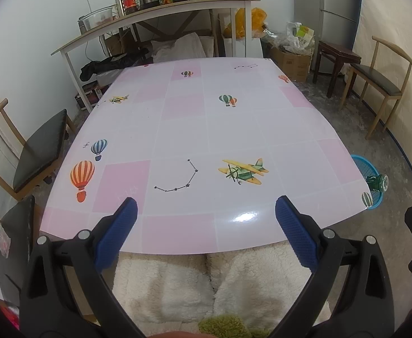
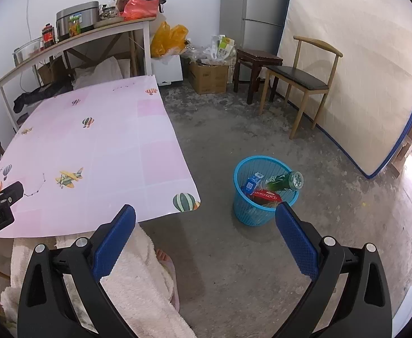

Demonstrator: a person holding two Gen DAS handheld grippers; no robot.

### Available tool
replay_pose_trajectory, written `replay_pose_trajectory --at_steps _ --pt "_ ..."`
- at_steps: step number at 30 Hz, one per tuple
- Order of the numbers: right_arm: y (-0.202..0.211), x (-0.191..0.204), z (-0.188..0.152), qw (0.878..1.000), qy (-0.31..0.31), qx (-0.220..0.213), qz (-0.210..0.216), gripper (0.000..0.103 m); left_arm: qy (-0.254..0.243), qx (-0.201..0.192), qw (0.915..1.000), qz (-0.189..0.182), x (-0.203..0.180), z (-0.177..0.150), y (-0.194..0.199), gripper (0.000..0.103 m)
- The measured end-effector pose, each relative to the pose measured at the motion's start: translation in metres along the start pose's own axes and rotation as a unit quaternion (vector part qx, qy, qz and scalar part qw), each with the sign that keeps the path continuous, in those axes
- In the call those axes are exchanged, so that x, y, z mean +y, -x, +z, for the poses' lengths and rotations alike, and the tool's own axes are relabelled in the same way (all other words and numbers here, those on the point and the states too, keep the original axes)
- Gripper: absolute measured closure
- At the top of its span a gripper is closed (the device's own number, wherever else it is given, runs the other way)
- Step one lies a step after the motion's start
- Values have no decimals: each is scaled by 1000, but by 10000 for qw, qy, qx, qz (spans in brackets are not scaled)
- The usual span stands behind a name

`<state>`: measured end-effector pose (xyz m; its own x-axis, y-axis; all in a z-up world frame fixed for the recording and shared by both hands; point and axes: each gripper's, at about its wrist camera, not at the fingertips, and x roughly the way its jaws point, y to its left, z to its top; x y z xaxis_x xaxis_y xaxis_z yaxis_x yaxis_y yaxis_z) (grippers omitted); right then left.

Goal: Collect trash

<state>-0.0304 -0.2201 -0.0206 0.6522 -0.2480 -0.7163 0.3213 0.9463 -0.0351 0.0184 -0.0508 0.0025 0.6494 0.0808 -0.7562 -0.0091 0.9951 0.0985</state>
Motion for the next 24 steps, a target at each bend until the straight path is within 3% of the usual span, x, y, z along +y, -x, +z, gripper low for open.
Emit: replay_pose_trajectory --at_steps 24 --pt "1 -3 -3 10000 -85 28 0 7 23 11 10000 53 5 0 2 9"
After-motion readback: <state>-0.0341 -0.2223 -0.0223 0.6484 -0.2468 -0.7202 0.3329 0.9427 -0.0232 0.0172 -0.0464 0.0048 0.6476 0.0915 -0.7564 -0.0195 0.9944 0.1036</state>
